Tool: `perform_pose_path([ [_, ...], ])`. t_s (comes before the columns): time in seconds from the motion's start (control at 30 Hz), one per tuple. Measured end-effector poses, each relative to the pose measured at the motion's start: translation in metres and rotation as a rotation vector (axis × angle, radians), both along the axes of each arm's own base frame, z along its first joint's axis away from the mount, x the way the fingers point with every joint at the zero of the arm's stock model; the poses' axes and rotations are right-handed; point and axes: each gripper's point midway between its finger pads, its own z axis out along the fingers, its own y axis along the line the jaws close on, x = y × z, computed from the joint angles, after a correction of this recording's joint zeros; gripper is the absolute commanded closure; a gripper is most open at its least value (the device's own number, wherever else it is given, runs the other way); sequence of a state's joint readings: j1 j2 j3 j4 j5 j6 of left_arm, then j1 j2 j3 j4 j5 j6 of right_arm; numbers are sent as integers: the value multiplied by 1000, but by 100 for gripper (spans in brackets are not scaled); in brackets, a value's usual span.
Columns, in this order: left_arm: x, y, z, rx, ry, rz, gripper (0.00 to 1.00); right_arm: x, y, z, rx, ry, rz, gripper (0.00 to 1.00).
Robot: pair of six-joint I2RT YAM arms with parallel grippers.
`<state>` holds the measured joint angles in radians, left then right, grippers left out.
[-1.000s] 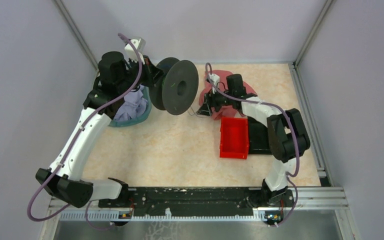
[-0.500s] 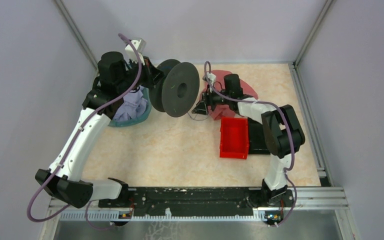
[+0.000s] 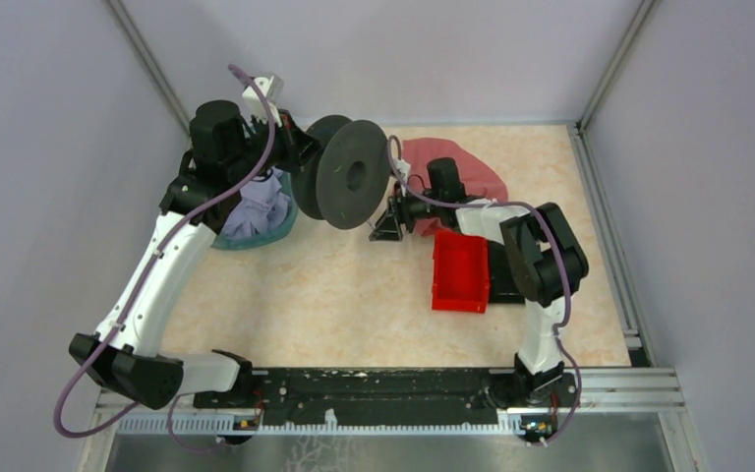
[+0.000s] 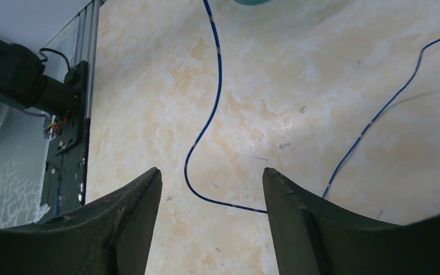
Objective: Wrap the cables
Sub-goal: Wrap the cable around the cable reel.
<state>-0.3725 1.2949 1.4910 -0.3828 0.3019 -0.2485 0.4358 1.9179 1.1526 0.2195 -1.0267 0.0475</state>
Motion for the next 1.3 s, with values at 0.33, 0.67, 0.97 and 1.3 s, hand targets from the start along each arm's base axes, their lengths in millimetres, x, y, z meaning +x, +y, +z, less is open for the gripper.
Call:
perform_pose_path([
  [0.33, 10, 13, 0, -2, 5, 81, 100, -21, 5, -11, -6, 51, 42, 92],
  [0.67, 31, 47, -2, 22, -3, 302, 100, -48, 1, -22, -44, 125, 49, 100],
  [0.97, 42, 69, -6, 58, -10, 433, 100, -84, 14, 2, -57, 50, 153, 100],
  [1.3, 58, 77, -32, 104, 19, 498, 100, -136, 38, 26, -102, 1, 338, 100],
])
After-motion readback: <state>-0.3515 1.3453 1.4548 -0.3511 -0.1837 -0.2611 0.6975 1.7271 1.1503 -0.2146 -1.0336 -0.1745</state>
